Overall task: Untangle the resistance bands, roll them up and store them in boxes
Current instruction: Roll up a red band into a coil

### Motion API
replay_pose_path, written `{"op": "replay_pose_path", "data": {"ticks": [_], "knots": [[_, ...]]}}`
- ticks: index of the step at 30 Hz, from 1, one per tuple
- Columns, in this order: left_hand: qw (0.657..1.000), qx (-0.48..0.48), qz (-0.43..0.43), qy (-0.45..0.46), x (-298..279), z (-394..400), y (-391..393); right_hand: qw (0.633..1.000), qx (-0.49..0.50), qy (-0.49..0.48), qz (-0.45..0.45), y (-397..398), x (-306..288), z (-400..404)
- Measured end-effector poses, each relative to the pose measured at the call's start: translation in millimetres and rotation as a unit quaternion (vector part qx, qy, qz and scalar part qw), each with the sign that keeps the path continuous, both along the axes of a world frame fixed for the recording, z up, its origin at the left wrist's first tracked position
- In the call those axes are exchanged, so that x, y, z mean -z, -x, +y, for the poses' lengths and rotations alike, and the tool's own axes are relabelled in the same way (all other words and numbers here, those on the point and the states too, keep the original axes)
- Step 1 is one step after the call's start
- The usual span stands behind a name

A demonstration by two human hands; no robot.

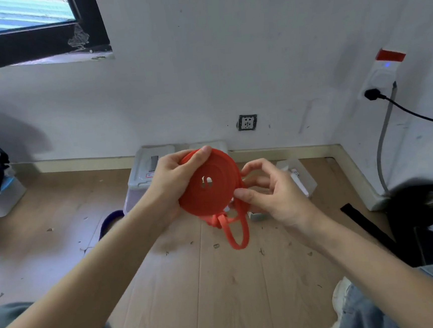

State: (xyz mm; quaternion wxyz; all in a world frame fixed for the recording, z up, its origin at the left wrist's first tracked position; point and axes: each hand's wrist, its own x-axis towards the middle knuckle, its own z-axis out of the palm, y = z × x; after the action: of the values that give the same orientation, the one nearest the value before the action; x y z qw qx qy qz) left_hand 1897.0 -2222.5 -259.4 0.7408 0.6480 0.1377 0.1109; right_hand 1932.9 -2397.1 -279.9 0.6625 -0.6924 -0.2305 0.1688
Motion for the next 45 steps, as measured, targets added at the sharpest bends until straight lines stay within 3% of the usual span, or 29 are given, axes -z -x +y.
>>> {"op": "replay_pose_path", "data": {"ticks": [4,6,11,13,18,24,30,34,40,42,45], "knots": [[0.998,-0.058,-0.026,0.011,7.6,-9.9,-2.8,0.990,-0.010,-0.116,0.084,2.5,-3.7,3.0],[0.999,-0.037,-0.011,0.016,8.1,-10.2,-2.7,0.996,0.018,-0.075,0.041,1.8,-1.5,2.7],[0.988,0.129,0.081,-0.022,5.6,-0.6,5.4,0.995,0.018,0.049,-0.083,-4.1,-0.5,-4.0],[0.990,0.111,0.084,-0.034,6.5,-4.5,7.6,0.992,0.001,0.071,-0.105,-2.5,0.2,-3.2],[0.991,0.078,0.071,-0.083,4.0,-1.0,5.0,0.997,0.015,0.035,-0.062,-9.3,-9.9,-9.8],[0.999,0.030,0.037,-0.025,-0.5,-3.8,2.1,0.987,0.014,0.067,-0.143,-6.2,-6.5,-5.4],[0.998,-0.046,0.026,0.029,3.0,-11.9,-0.8,0.999,0.011,0.001,-0.044,2.0,2.0,-0.8],[0.997,0.058,0.042,0.029,3.2,-9.7,4.3,0.999,0.027,-0.016,-0.027,-2.3,-5.3,-4.4],[0.993,0.051,0.044,0.095,7.9,-7.4,3.5,0.999,0.021,-0.030,0.014,2.5,-2.2,-2.7],[0.989,0.114,0.081,0.054,4.9,4.6,2.5,1.000,0.015,-0.017,-0.017,-2.0,-4.5,-6.6],[0.960,0.237,0.109,-0.104,-2.5,19.7,4.6,0.996,-0.060,0.045,-0.048,-9.8,-10.2,-13.3]]}}
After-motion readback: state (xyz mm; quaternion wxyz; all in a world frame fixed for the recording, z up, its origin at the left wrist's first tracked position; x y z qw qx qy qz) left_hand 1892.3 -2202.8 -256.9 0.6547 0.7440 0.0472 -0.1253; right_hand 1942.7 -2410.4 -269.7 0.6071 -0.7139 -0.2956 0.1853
